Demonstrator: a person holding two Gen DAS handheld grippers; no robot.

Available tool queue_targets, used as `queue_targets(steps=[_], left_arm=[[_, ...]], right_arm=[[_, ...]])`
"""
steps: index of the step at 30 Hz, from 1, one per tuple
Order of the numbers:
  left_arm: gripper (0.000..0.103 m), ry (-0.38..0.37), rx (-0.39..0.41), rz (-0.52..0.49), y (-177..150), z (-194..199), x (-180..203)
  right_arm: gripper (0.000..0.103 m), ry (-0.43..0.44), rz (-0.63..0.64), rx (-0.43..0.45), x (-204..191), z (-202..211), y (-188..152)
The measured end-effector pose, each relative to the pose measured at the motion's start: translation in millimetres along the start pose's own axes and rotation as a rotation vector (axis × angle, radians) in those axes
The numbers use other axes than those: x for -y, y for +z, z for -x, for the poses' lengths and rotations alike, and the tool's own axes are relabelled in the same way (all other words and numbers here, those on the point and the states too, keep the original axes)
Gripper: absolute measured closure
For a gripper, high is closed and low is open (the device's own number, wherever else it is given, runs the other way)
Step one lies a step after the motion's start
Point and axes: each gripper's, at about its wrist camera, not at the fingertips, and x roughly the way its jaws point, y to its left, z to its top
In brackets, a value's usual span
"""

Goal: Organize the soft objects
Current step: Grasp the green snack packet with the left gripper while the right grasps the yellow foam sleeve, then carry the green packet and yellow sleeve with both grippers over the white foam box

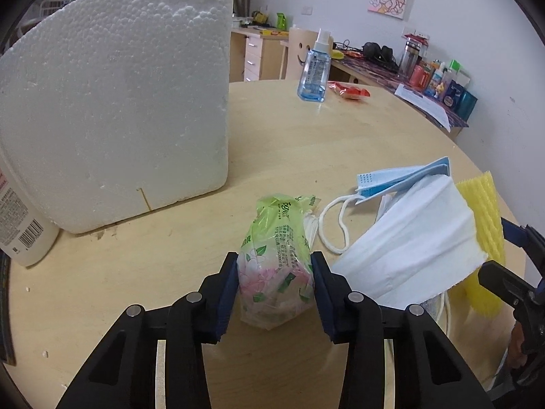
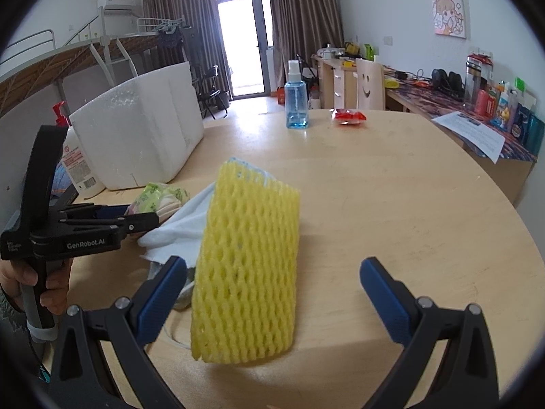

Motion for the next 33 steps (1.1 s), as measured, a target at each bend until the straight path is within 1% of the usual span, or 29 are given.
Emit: queue_targets(steps=[1, 3, 7, 10, 11, 12, 16, 18, 19, 20, 21, 22, 24, 27, 33], left_arm=[[0.066, -0.004, -0.002, 0.002, 0.7, -0.9, 0.1], [0.067, -0.013, -0.003, -0.003, 0.1, -1.4, 0.3], [0.070, -0.008, 0.007, -0.015, -1.4, -1.0, 0.4], [0.070, -0.010, 0.008, -0.013, -1.6, -0.9, -0.1], [0.070, -0.011, 0.008, -0.012, -1.4, -0.9, -0.1], [0.070, -0.012, 0.007, -0.012, -1.3, -1.1, 0.1], [0.072, -0.021, 0.012, -0.014, -2.0, 0.2, 0.1], [0.073, -0.023, 0.013, -0.016, -2.8, 0.6, 0.4], [0.073, -0.023, 0.015, -0.016, -2.8, 0.9, 0.4], [0.073, -0.026, 0.017, -0.016, -2.9, 1.4, 0.4], [0.073, -0.028, 0.016, -0.017, -2.7, 1.4, 1.2], [0.073, -0.029, 0.017, -0.019, -2.6, 1.5, 1.8], [0.073, -0.032, 0.023, -0.021, -3.4, 2.6, 2.1], [0.075, -0.039, 0.030, -0.032, -5.1, 4.4, 3.8], [0.076, -0.043, 0.070, -0.044, -5.3, 13.2, 6.8]], right_arm=[[0.000, 0.000, 0.003, 0.000, -0.5, -0.2, 0.2], [0.000, 0.001, 0.009, -0.002, -0.4, -0.5, 0.4], [0.001, 0.001, 0.015, -0.009, 1.4, 0.6, -1.0], [0.006, -0.008, 0.030, -0.023, 1.5, 1.2, -5.6], [0.012, -0.007, 0.034, -0.030, 1.4, 0.8, -7.3], [0.021, -0.002, 0.036, -0.040, 1.5, -0.2, -8.8], [0.037, -0.005, 0.029, -0.070, 5.0, -4.0, -14.0], [0.050, -0.009, 0.027, -0.074, 7.0, -4.0, -15.7], [0.054, -0.011, 0.023, -0.071, 8.4, -3.2, -16.3], [0.062, -0.015, 0.017, -0.072, 10.3, -2.7, -16.6], [0.067, -0.016, 0.012, -0.074, 11.6, -2.5, -16.7], [0.069, -0.019, 0.005, -0.081, 14.2, -3.3, -17.4], [0.083, -0.022, -0.011, -0.091, 19.1, -5.1, -18.7], [0.085, -0.025, -0.036, -0.074, 26.1, -0.8, -17.8], [0.086, -0.029, -0.045, -0.046, 30.5, 9.5, -13.1]])
